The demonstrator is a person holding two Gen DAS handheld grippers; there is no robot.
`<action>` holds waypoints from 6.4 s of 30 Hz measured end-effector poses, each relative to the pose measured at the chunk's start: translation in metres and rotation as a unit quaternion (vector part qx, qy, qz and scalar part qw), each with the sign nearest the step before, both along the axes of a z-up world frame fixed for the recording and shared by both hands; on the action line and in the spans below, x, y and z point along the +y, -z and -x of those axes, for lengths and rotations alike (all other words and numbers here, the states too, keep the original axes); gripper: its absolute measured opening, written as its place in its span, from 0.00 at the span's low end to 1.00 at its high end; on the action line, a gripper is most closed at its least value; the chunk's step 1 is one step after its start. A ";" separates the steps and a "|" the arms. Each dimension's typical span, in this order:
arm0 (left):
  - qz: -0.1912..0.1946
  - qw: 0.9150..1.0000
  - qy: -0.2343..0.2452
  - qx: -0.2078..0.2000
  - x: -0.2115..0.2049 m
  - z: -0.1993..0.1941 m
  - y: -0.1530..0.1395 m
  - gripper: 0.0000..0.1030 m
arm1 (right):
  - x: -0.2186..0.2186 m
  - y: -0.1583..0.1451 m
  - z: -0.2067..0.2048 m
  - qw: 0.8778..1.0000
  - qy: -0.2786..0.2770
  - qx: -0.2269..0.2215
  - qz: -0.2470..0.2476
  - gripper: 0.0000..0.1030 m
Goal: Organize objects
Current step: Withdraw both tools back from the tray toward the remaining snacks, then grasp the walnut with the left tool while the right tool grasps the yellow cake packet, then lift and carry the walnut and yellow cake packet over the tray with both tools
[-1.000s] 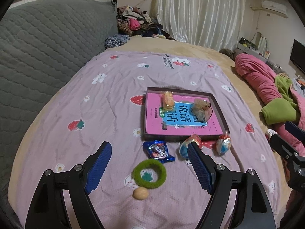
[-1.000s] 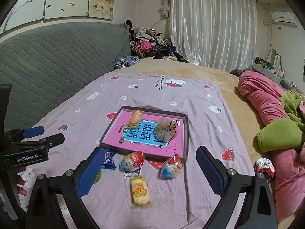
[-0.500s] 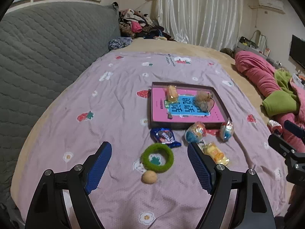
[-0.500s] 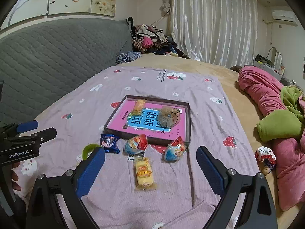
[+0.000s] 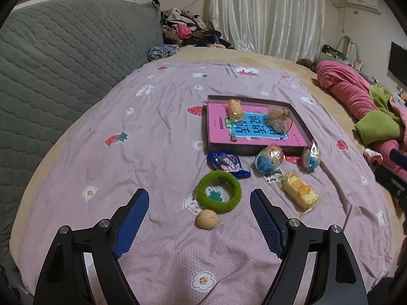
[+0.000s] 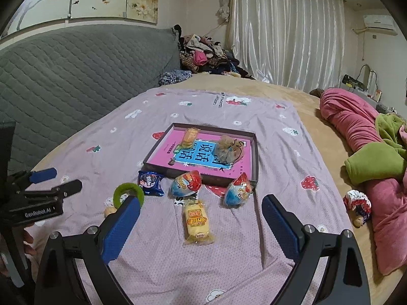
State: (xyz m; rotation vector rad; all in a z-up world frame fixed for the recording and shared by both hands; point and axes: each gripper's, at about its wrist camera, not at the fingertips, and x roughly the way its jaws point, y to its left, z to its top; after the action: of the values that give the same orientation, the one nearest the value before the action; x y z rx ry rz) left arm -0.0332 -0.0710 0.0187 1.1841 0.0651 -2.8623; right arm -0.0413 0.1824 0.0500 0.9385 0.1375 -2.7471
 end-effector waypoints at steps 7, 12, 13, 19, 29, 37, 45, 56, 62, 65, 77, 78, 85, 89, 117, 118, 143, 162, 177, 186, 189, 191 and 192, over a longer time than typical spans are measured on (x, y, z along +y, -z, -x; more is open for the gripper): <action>-0.005 1.000 0.004 -0.008 0.005 -0.002 0.017 0.80 | 0.005 0.007 -0.001 1.000 0.001 0.001 0.011 0.94; -0.008 1.000 0.004 -0.009 0.007 -0.005 0.022 0.80 | 0.004 0.017 0.001 1.000 0.004 -0.010 0.008 0.94; -0.009 1.000 0.005 -0.011 0.007 -0.005 0.023 0.80 | 0.004 0.018 0.001 1.000 0.005 -0.010 0.008 0.94; -0.010 1.000 0.002 -0.011 0.005 -0.006 0.026 0.80 | -0.002 0.026 -0.001 1.000 -0.001 -0.014 0.010 0.94; -0.007 1.000 0.001 -0.018 0.003 -0.005 0.041 0.80 | -0.014 0.038 -0.003 1.000 -0.009 -0.020 0.003 0.94; -0.006 0.999 0.001 -0.032 0.003 0.001 0.064 0.80 | -0.018 0.057 0.000 1.000 -0.012 -0.024 0.000 0.94; -0.009 0.999 0.007 -0.042 0.006 0.009 0.084 0.80 | -0.018 0.079 0.009 0.999 -0.014 -0.035 -0.004 0.94; -0.022 0.998 0.014 -0.058 0.007 0.022 0.109 0.80 | -0.015 0.123 0.036 0.997 -0.007 -0.076 -0.017 0.94; -0.024 0.997 0.016 -0.066 0.008 0.031 0.119 0.80 | -0.018 0.139 0.054 0.996 -0.001 -0.083 -0.023 0.94; -0.027 0.997 0.017 -0.067 0.008 0.036 0.122 0.80 | -0.017 0.143 0.062 0.996 0.002 -0.089 -0.017 0.94; -0.034 0.997 0.011 -0.067 0.005 0.048 0.131 0.80 | -0.013 0.153 0.080 0.995 0.007 -0.100 0.002 0.94; -0.031 0.997 0.011 -0.067 0.005 0.049 0.132 0.80 | -0.014 0.154 0.080 0.995 0.005 -0.100 0.003 0.94; -0.025 0.997 0.009 -0.067 0.006 0.052 0.134 0.77 | -0.020 0.156 0.084 0.995 -0.003 -0.096 -0.006 0.91; -0.021 0.997 0.006 -0.069 0.005 0.054 0.136 0.67 | -0.024 0.157 0.085 0.995 -0.007 -0.095 -0.010 0.84; -0.022 0.998 0.023 -0.054 0.006 0.046 0.128 0.35 | -0.030 0.148 0.069 0.995 -0.041 -0.090 0.010 0.38; -0.023 0.998 0.023 -0.052 0.006 0.045 0.126 0.35 | -0.030 0.147 0.066 0.995 -0.043 -0.090 0.011 0.38; -0.006 0.999 0.036 -0.022 0.030 0.000 0.099 0.35 | -0.042 0.115 0.008 0.995 -0.072 -0.065 -0.002 0.38; -0.010 0.999 0.050 0.010 0.067 -0.008 0.040 0.35 | -0.014 0.063 -0.010 0.996 -0.063 -0.012 0.054 0.38; -0.016 0.996 0.072 0.047 0.086 0.038 -0.029 0.35 | 0.009 -0.010 0.011 0.995 -0.057 0.042 0.069 0.38; 0.002 0.994 0.076 0.077 0.103 0.077 -0.071 0.35 | 0.022 -0.049 0.046 0.993 -0.055 0.066 0.080 0.38; 0.000 0.994 0.074 0.079 0.107 0.093 -0.077 0.35 | 0.026 -0.058 0.060 0.992 -0.055 0.073 0.084 0.38; 0.002 0.994 0.074 0.081 0.110 0.105 -0.079 0.35 | 0.029 -0.062 0.070 0.992 -0.053 0.075 0.086 0.38; 0.002 0.994 0.072 0.081 0.111 0.111 -0.080 0.35 | 0.031 -0.062 0.073 0.992 -0.053 0.076 0.086 0.38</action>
State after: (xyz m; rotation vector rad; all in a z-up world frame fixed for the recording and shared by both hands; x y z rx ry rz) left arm -0.1447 0.0401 0.0983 0.9906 -0.0220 -3.0772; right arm -0.1147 0.2132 0.1125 0.6573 -0.0244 -2.6793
